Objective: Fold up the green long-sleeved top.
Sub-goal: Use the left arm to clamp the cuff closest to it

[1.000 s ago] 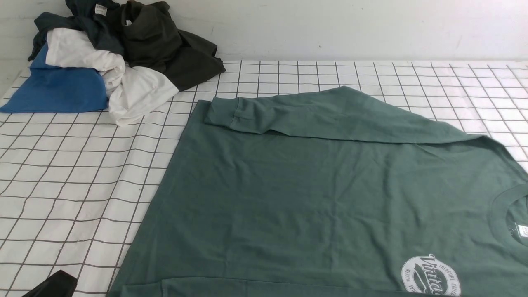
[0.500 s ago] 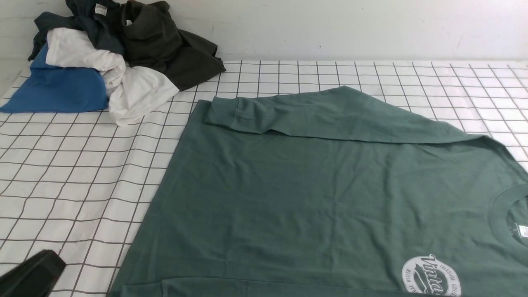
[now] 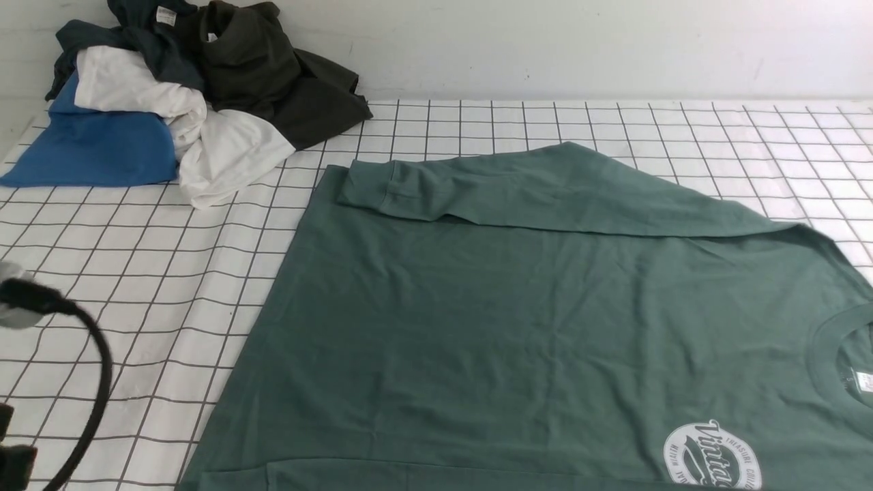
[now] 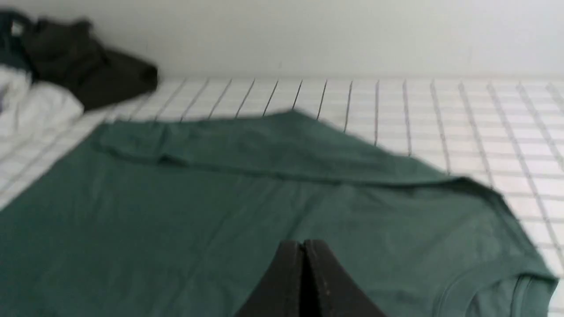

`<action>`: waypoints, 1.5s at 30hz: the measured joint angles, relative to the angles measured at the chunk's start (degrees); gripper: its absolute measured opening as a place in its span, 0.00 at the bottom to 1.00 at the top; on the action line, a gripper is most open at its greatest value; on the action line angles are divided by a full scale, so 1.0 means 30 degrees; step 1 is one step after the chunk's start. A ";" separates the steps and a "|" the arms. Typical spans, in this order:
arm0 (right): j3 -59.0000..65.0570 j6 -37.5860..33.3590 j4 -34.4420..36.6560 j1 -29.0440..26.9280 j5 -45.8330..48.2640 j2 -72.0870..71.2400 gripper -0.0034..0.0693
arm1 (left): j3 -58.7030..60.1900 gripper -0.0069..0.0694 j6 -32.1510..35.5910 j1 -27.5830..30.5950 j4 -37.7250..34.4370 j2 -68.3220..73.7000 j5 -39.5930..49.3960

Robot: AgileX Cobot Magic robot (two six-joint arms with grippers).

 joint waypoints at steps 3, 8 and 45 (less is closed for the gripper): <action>-0.1708 0.0244 -0.0634 0.1023 0.2775 0.2332 0.03 | -0.0422 0.12 -0.0342 -0.1666 0.0276 0.1538 0.0244; -0.3287 0.0376 -0.1859 0.5013 0.8222 0.7011 0.03 | -0.0449 0.32 -0.0580 -0.4911 0.0082 0.6680 0.0223; -0.3097 0.0461 -0.3311 0.7058 0.8444 0.8290 0.03 | -0.1000 0.12 -0.0650 -0.5473 -0.0812 1.3856 -0.3680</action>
